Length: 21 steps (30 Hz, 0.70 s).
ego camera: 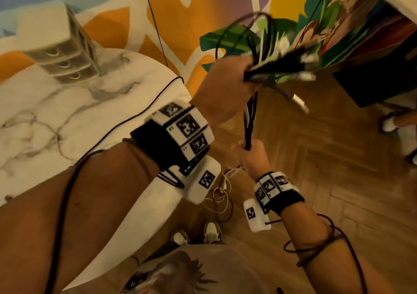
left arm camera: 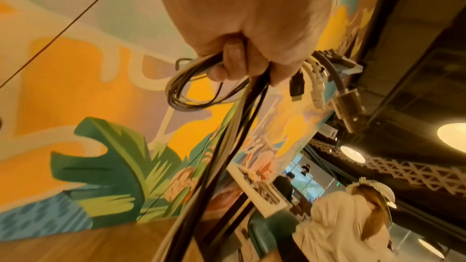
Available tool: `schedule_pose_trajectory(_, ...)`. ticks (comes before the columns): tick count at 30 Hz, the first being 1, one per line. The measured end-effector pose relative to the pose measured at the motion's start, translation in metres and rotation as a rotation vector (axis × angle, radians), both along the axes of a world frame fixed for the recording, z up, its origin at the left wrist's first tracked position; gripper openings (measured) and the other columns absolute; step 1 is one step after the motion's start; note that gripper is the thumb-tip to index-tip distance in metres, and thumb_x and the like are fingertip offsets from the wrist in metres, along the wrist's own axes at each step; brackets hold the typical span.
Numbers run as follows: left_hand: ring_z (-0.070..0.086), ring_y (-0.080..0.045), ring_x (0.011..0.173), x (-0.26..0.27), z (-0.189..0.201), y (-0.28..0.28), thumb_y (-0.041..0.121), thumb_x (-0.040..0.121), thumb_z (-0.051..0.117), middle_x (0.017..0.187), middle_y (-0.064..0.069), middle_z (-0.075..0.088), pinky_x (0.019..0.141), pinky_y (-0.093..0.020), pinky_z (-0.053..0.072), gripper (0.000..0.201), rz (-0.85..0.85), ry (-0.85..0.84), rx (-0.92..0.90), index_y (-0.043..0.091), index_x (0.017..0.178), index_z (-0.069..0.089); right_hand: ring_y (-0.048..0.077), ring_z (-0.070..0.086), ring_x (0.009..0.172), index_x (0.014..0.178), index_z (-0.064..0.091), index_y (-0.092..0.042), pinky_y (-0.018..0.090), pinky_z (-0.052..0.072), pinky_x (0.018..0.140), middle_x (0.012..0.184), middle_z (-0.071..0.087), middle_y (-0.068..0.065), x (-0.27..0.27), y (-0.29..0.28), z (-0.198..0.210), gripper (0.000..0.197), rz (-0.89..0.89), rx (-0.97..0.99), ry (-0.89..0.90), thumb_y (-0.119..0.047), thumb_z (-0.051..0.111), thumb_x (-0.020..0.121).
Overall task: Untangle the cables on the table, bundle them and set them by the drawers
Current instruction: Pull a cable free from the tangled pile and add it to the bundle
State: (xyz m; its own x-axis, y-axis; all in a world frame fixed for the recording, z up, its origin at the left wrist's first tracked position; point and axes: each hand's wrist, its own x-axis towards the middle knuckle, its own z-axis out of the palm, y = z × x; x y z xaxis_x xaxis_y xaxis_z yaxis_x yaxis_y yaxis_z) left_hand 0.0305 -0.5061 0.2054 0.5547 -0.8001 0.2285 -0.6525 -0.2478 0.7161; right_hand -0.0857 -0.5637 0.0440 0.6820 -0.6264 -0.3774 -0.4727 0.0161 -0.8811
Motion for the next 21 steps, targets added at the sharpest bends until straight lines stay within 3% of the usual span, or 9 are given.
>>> schedule_pose_trajectory(3, 0.039, 0.000, 0.053, 0.012, 0.022, -0.003, 0.022, 0.089, 0.056, 0.059, 0.016, 0.039, 0.051, -0.011, 0.030, 0.018, 0.018, -0.053, -0.145, 0.015, 0.073, 0.055, 0.013, 0.042, 0.038, 0.056, 0.042, -0.016, 0.023, 0.038, 0.041, 0.048, 0.043, 0.002, -0.020, -0.009, -0.048, 0.037, -0.080, 0.025, 0.189, -0.017, 0.056, 0.090)
schedule_pose_trajectory(6, 0.039, -0.002, 0.054, 0.014, 0.026, -0.008, 0.023, 0.089, 0.055, 0.062, 0.014, 0.042, 0.052, -0.010, 0.029, 0.021, 0.003, -0.115, -0.156, 0.006, 0.080, 0.062, 0.020, 0.054, 0.048, 0.071, 0.053, -0.010, 0.020, 0.044, 0.041, 0.060, 0.055, 0.010, -0.019, -0.024, -0.068, 0.025, -0.164, 0.137, 0.341, -0.023, 0.054, 0.092)
schedule_pose_trajectory(7, 0.040, 0.001, 0.054, 0.014, 0.024, -0.008, 0.021, 0.089, 0.056, 0.062, 0.016, 0.041, 0.052, -0.009, 0.029, 0.019, -0.004, -0.120, -0.149, 0.007, 0.079, 0.062, 0.022, 0.058, 0.056, 0.078, 0.056, -0.007, 0.021, 0.050, 0.049, 0.068, 0.059, 0.012, -0.015, -0.030, -0.071, 0.022, -0.196, 0.174, 0.376, -0.021, 0.052, 0.094)
schedule_pose_trajectory(9, 0.042, 0.005, 0.052, 0.016, 0.022, -0.006, 0.019, 0.089, 0.055, 0.059, 0.018, 0.038, 0.051, -0.008, 0.029, 0.015, -0.006, -0.114, -0.169, 0.014, 0.075, 0.055, 0.030, 0.064, 0.090, 0.105, 0.060, -0.001, 0.030, 0.051, 0.080, 0.100, 0.066, 0.018, 0.000, -0.048, -0.068, 0.023, -0.273, 0.105, 0.398, -0.018, 0.046, 0.097)
schedule_pose_trajectory(11, 0.041, 0.005, 0.053, 0.019, 0.028, -0.004, 0.021, 0.090, 0.053, 0.060, 0.018, 0.037, 0.052, -0.008, 0.029, 0.016, 0.015, -0.126, -0.218, 0.017, 0.076, 0.047, 0.035, 0.056, 0.111, 0.122, 0.054, 0.003, 0.037, 0.045, 0.088, 0.120, 0.060, 0.021, 0.015, -0.066, -0.052, 0.036, -0.492, 0.117, 0.252, -0.021, 0.041, 0.099)
schedule_pose_trajectory(15, 0.042, 0.006, 0.059, 0.030, 0.045, -0.003, 0.023, 0.092, 0.050, 0.066, 0.020, 0.037, 0.057, -0.009, 0.031, 0.014, 0.008, -0.172, -0.277, 0.021, 0.079, 0.044, 0.024, 0.052, 0.096, 0.125, 0.051, 0.003, 0.022, 0.038, 0.065, 0.106, 0.054, 0.011, 0.027, -0.086, -0.025, 0.036, -0.810, 0.067, 0.008, -0.019, 0.042, 0.099)
schedule_pose_trajectory(16, 0.042, 0.006, 0.060, 0.031, 0.044, -0.002, 0.022, 0.092, 0.050, 0.066, 0.021, 0.037, 0.057, -0.009, 0.031, 0.014, 0.003, -0.174, -0.277, 0.022, 0.079, 0.044, 0.025, 0.054, 0.097, 0.124, 0.054, 0.001, 0.023, 0.042, 0.067, 0.106, 0.056, 0.012, 0.025, -0.084, -0.025, 0.034, -0.759, 0.052, 0.009, -0.018, 0.043, 0.098)
schedule_pose_trajectory(19, 0.046, 0.015, 0.065, 0.035, 0.025, 0.001, 0.016, 0.091, 0.053, 0.069, 0.025, 0.039, 0.060, -0.004, 0.030, 0.008, -0.005, -0.116, -0.276, 0.020, 0.084, 0.052, 0.037, 0.064, 0.096, 0.110, 0.065, -0.005, 0.045, 0.053, 0.085, 0.103, 0.067, 0.020, 0.013, -0.076, -0.055, 0.031, -0.500, -0.063, 0.231, -0.026, 0.046, 0.096)
schedule_pose_trajectory(21, 0.046, 0.022, 0.069, 0.034, 0.006, 0.001, 0.012, 0.091, 0.055, 0.074, 0.028, 0.042, 0.063, 0.000, 0.032, 0.008, 0.006, -0.050, -0.267, 0.010, 0.095, 0.061, 0.035, 0.065, 0.081, 0.099, 0.065, -0.006, 0.043, 0.054, 0.073, 0.092, 0.066, 0.019, 0.005, -0.070, -0.062, 0.030, -0.401, -0.054, 0.330, -0.028, 0.045, 0.096)
